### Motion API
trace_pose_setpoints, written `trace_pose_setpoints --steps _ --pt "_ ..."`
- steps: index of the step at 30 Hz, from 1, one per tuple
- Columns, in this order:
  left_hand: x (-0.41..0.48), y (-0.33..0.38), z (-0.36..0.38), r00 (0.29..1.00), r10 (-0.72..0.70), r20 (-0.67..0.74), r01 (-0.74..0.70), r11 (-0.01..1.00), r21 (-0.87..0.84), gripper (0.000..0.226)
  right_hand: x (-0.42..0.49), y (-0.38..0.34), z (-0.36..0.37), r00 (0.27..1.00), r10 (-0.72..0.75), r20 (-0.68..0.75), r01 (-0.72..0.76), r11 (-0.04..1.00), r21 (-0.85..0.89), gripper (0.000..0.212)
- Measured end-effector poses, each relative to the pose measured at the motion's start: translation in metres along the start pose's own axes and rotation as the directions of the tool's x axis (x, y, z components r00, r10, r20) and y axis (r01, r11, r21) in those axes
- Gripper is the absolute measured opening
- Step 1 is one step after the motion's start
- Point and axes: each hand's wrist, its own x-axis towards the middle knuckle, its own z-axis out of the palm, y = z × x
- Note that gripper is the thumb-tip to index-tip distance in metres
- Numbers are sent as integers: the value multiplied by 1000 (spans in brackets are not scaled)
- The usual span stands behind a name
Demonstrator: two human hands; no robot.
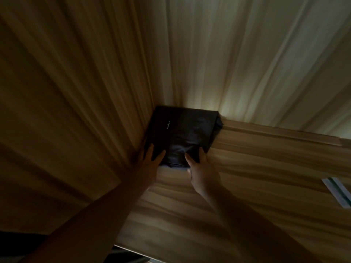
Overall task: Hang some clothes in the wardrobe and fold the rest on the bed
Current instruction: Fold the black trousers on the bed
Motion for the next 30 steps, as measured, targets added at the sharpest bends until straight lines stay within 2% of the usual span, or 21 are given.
trace_pose_setpoints --steps 3,7,13,16,19,22,26,30 --pt "3 -2 -3 1000 -18 -11 18 1000 15 77 7 -6 -2 996 0 84 3 999 -34 69" --pt "-7 -5 -10 998 -52 -42 56 995 87 73 4 -8 -9 982 -61 178 61 998 10 76" --pt "-28 -7 -27 992 -63 107 74 993 -97 71 -35 3 -20 990 -51 130 44 998 54 80" --pt "-45 -11 -35 991 -27 129 47 987 -151 72 -57 9 -37 981 -16 193 1 997 76 76" --pt "-62 -6 -47 992 28 122 4 966 -258 75 -78 6 -60 967 63 248 -66 998 5 63" --pt "-81 5 -58 989 89 121 -50 954 -296 74 -105 -8 -81 962 100 254 -105 994 7 67" --pt "-116 23 -72 960 204 193 -151 955 -256 74 -151 -28 -96 969 156 193 -164 986 25 66" --pt "-161 26 -84 926 361 106 -331 916 -227 65 -209 -42 -96 963 256 85 -257 966 9 56"
